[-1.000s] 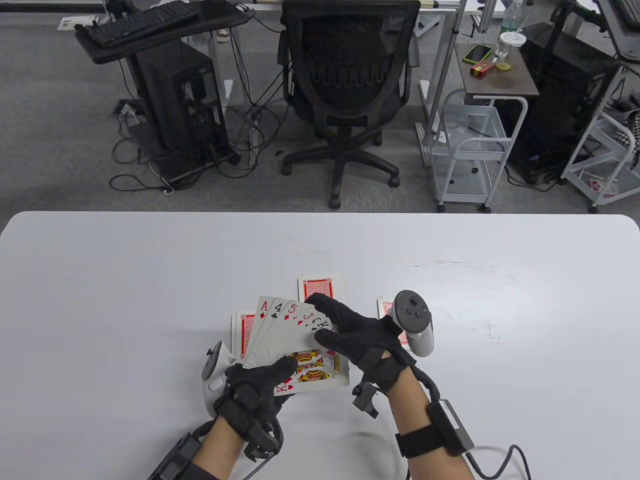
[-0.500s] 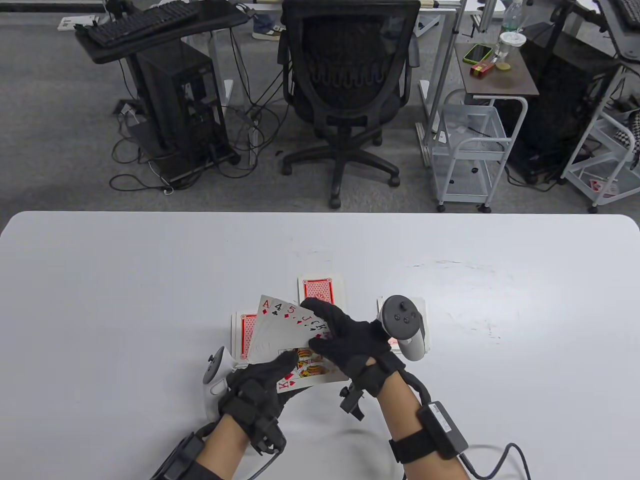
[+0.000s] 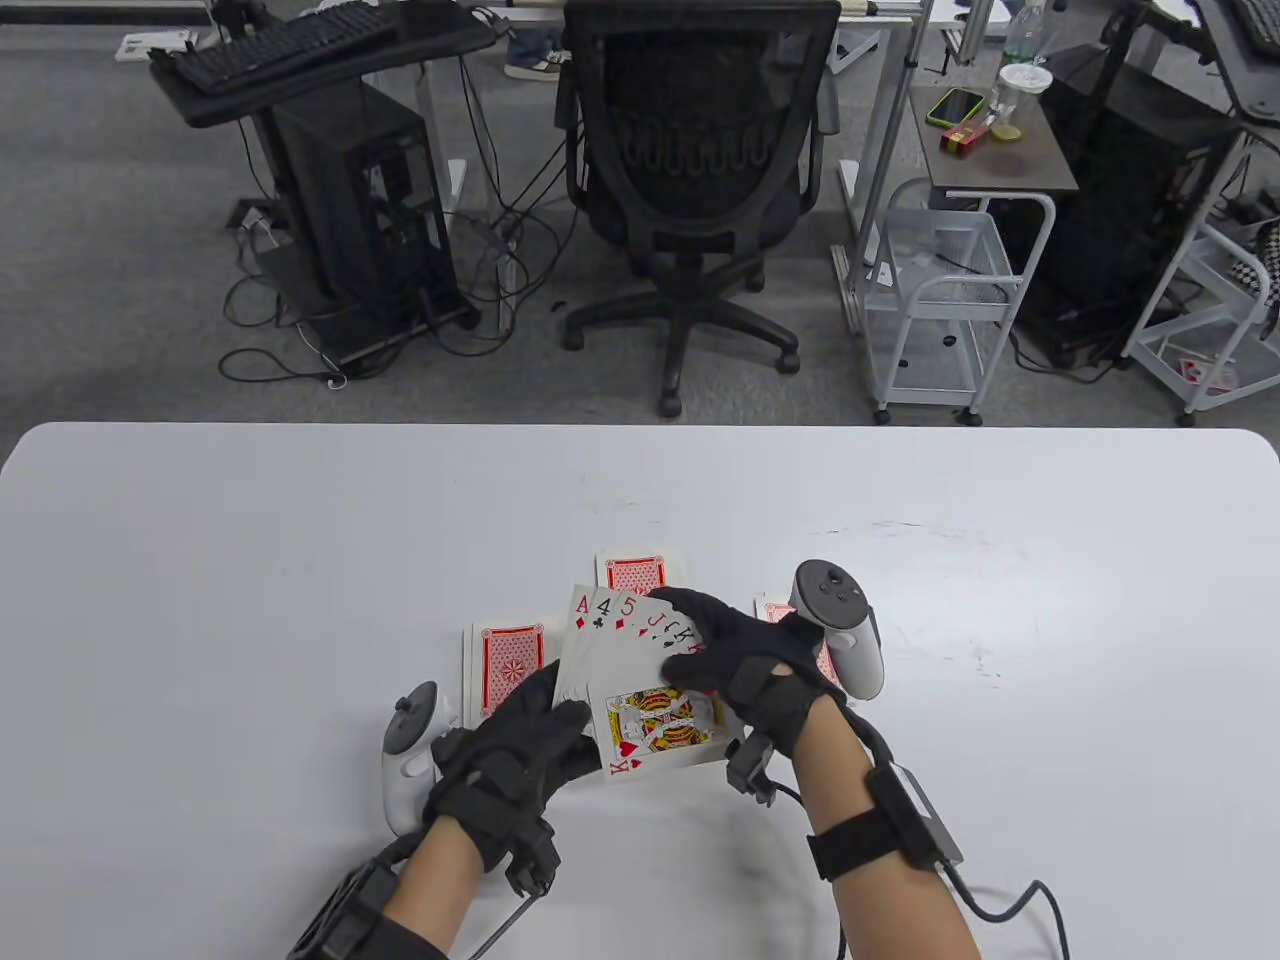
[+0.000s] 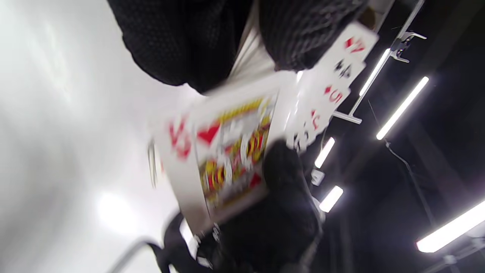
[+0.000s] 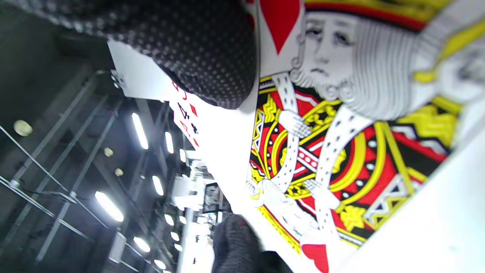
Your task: Four-player card dealing with fan arrangement
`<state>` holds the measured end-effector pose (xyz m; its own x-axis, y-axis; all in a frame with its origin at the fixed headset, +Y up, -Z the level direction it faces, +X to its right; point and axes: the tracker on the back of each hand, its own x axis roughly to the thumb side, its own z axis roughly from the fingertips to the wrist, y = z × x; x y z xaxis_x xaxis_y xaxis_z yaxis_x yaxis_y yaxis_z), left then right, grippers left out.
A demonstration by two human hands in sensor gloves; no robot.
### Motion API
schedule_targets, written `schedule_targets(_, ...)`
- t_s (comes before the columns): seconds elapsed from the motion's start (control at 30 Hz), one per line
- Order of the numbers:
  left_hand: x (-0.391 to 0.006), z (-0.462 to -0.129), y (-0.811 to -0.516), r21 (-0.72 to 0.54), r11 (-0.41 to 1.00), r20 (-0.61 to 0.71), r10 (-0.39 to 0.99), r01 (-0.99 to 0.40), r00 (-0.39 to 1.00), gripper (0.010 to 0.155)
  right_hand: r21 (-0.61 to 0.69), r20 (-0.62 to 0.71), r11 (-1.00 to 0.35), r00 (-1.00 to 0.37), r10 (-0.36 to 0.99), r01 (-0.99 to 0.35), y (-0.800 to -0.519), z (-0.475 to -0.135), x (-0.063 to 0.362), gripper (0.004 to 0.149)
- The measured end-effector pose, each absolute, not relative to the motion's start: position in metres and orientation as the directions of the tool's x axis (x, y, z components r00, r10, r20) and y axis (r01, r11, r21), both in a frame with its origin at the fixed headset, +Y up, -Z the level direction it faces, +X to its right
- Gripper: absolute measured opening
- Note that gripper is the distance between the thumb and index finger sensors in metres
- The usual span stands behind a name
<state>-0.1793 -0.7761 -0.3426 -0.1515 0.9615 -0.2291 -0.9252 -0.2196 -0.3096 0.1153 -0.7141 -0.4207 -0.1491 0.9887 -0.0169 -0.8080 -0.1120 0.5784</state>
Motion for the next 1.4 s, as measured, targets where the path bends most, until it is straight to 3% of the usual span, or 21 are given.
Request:
schedule_targets(0.13, -0.188, -0.343, -0.751, -0.288, 0.139, -0.077, 0.983, -0.948, 0.167, 0.058, 0.623, -0.009, -0.234, -0.306, 0.952, -0.747, -0.716, -0.431, 0.125, 0.066)
schedule_targets(0.27, -0.159, -0.335, -0.725, -0.360, 0.448, 0.120, 0.892, -0.818, 0.436, 0.054, 0.670, 0.040, -0.378, -0.476, 0.878, -0.640, -0.719, -0.441, 0.118, 0.066)
schedule_targets(0.37, -0.127, -0.330, -0.722, -0.405, 0.660, 0.238, 0.744, -0.632, 0.624, 0.053, 0.719, 0.068, -0.386, -0.494, 0.867, -0.578, -0.728, -0.446, 0.105, 0.066)
schedule_targets(0.5, -0.094, -0.329, -0.738, -0.429, 0.829, 0.330, 0.514, -0.359, 0.791, 0.055, 0.747, 0.128, -0.453, -0.564, 0.816, -0.487, -0.740, -0.446, 0.087, 0.065)
schedule_targets(0.7, -0.073, -0.329, -0.759, -0.467, 0.874, 0.363, 0.329, -0.136, 0.872, 0.057, 0.640, 0.316, -0.678, -0.681, 0.661, -0.361, -0.741, -0.442, 0.069, 0.064)
schedule_targets(0.9, -0.076, -0.335, -0.770, -0.483, 0.861, 0.311, 0.339, -0.160, 0.888, 0.055, 0.386, 0.456, -0.896, -0.799, 0.392, -0.219, -0.745, -0.429, 0.058, 0.066)
schedule_targets(1.23, -0.078, -0.339, -0.770, -0.507, 0.842, 0.280, 0.365, -0.186, 0.888, 0.055, 0.146, 0.469, -0.989, -0.878, 0.094, -0.027, -0.755, -0.423, 0.051, 0.081)
schedule_targets(1.4, -0.078, -0.339, -0.770, -0.510, 0.837, 0.275, 0.376, -0.197, 0.885, 0.054, 0.084, 0.426, -0.995, -0.905, -0.017, 0.058, -0.758, -0.423, 0.050, 0.077)
